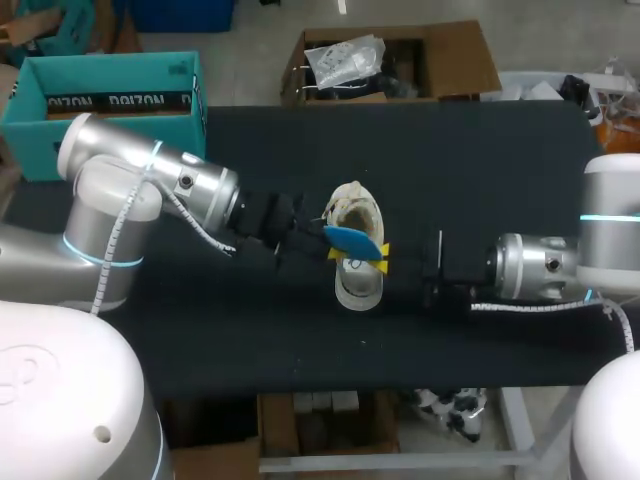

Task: Open the shoe tongue, take the insole out of the shoe, put the insole back into the shoe, and pack the shoe into the shoebox

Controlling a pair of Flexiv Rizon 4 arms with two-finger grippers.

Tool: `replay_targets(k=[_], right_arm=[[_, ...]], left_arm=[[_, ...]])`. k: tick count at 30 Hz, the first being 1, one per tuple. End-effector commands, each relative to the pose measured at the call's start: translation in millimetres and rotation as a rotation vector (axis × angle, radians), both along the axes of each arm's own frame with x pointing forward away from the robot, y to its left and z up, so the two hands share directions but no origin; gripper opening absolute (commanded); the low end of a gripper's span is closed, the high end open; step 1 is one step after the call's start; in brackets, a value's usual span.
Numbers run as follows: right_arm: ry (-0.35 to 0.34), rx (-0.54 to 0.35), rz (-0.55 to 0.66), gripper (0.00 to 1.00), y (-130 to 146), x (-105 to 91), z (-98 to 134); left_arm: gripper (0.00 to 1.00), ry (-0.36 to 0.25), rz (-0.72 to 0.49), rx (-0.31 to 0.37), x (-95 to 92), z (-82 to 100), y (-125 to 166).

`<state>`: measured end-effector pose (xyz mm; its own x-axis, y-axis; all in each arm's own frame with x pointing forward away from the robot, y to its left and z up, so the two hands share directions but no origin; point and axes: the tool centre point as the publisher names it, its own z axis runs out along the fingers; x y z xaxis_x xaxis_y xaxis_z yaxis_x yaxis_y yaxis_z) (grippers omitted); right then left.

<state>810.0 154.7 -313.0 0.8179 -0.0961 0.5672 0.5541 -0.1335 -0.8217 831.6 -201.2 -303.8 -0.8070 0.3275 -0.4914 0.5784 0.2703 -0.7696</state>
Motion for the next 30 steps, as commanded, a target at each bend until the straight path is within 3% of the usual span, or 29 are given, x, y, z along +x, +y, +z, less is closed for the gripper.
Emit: replay_targets(k=[1, 6, 11, 25, 30], right_arm=[[0.006, -0.030, -0.022, 0.40, 3, -6.1, 3], [0.004, -0.043, -0.059, 0.46, 0, -15.7, 0], [0.005, -0.051, -0.090, 0.40, -2, -21.0, -2], [0.009, -0.070, -0.101, 0.31, 6, -2.3, -11], [0.000, -0.071, -0.114, 0.17, 7, 7.1, -16]], left_arm=[[0.00, -0.031, -0.031, 0.009, 1.2, 0.1, -4], [0.00, -0.096, -0.110, 0.042, 3.4, 2.4, -7], [0.00, -0.139, -0.159, 0.114, 10.2, 2.7, -9], [0.00, -0.120, -0.202, 0.147, 23.3, -22.6, -9], [0.00, -0.113, -0.202, 0.150, 27.0, -26.6, -6]])
